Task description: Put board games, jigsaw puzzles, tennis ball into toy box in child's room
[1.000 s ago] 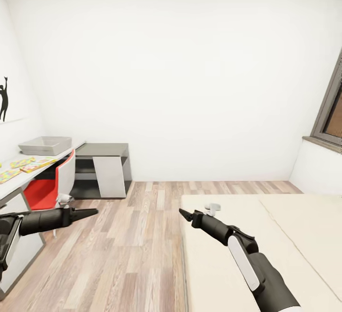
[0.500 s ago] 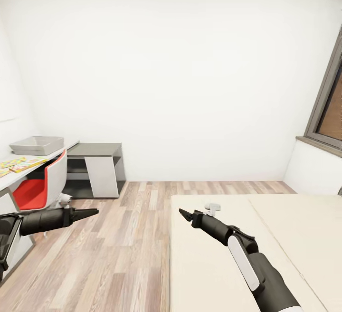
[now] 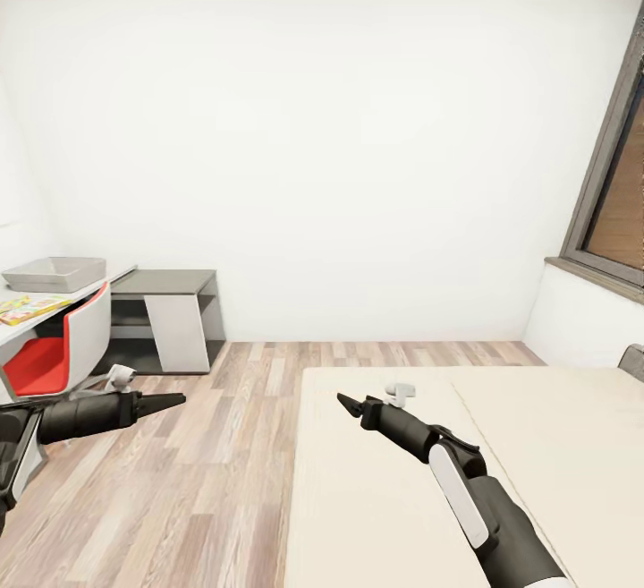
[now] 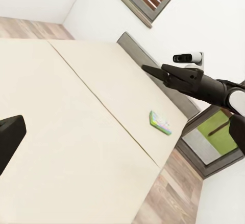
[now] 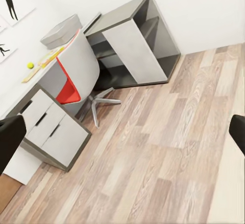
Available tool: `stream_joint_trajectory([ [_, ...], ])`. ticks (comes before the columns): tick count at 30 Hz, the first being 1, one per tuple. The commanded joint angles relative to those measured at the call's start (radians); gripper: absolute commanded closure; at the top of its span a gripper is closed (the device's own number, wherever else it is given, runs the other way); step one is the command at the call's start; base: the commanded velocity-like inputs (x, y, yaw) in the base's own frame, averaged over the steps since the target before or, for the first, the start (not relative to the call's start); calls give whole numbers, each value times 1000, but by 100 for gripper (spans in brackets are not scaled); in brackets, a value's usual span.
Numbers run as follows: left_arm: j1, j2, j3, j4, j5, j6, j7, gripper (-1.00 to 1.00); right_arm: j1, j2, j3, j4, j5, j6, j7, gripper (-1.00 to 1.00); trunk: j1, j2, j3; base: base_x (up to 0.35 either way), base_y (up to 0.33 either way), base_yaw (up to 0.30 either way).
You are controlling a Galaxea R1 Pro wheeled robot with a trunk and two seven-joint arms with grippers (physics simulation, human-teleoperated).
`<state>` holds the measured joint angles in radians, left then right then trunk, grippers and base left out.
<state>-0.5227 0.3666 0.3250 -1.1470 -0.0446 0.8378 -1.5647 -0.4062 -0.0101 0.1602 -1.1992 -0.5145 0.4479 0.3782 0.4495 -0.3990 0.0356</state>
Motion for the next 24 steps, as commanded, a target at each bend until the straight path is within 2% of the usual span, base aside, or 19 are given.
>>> stream_joint_trajectory([
  [1, 0, 0, 1, 0, -5, 11, -6, -100, 0, -1, 1, 0, -7, 5, -1, -100, 0, -1, -1, 0, -302, 0],
  [14, 0, 0, 2, 0, -6, 13, -6, -100, 0, -1, 1, 0, -8, 5, -1, -100, 0, -1, -1, 0, -289, 0],
  [24, 0, 0, 2, 0, -5, 15, -6, -100, 0, -1, 1, 0, -8, 5, -1, -100, 0, -1, -1, 0, -45, 0],
])
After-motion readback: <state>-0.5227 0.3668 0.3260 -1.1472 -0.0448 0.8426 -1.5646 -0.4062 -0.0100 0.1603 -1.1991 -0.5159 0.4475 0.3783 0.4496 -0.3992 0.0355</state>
